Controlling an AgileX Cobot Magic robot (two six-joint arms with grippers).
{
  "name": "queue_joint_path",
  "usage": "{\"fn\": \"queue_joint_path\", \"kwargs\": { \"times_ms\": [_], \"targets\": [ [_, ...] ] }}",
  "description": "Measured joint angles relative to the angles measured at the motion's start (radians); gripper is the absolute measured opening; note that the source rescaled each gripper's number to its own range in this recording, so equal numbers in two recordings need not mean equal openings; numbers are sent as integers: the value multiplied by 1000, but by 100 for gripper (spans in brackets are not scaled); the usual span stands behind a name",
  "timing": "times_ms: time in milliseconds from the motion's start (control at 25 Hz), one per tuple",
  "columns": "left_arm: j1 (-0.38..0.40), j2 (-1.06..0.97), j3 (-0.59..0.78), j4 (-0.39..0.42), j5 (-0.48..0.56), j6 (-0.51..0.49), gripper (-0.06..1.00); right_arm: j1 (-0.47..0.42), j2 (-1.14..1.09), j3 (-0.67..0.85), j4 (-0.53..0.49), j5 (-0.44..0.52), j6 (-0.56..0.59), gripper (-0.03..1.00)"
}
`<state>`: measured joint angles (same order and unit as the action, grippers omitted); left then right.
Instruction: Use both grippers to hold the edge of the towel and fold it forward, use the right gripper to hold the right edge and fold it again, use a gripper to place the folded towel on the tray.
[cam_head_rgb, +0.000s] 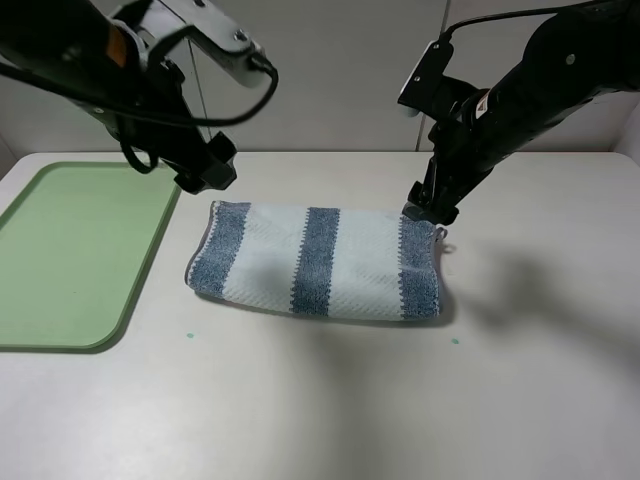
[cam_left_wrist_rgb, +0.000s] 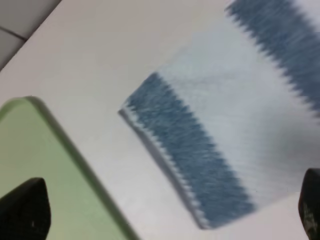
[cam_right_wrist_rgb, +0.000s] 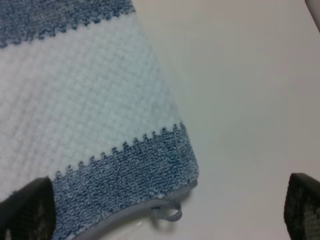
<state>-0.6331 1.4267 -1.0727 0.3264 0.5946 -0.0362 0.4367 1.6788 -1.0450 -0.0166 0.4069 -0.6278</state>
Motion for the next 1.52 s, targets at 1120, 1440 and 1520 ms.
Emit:
{"fn": "queue_joint_path", "kwargs": {
  "times_ms": [1120, 1440, 1520],
  "targets": [
    [-6, -1160, 418, -247, 307, 27, 100, 0, 0, 0, 0, 4, 4, 100],
    [-6, -1246, 551, -344, 346, 121, 100, 0, 0, 0, 0, 7, 32, 100],
    [-6, -1246, 552, -361, 346, 141, 100, 0, 0, 0, 0, 15, 40, 100]
  ]
}}
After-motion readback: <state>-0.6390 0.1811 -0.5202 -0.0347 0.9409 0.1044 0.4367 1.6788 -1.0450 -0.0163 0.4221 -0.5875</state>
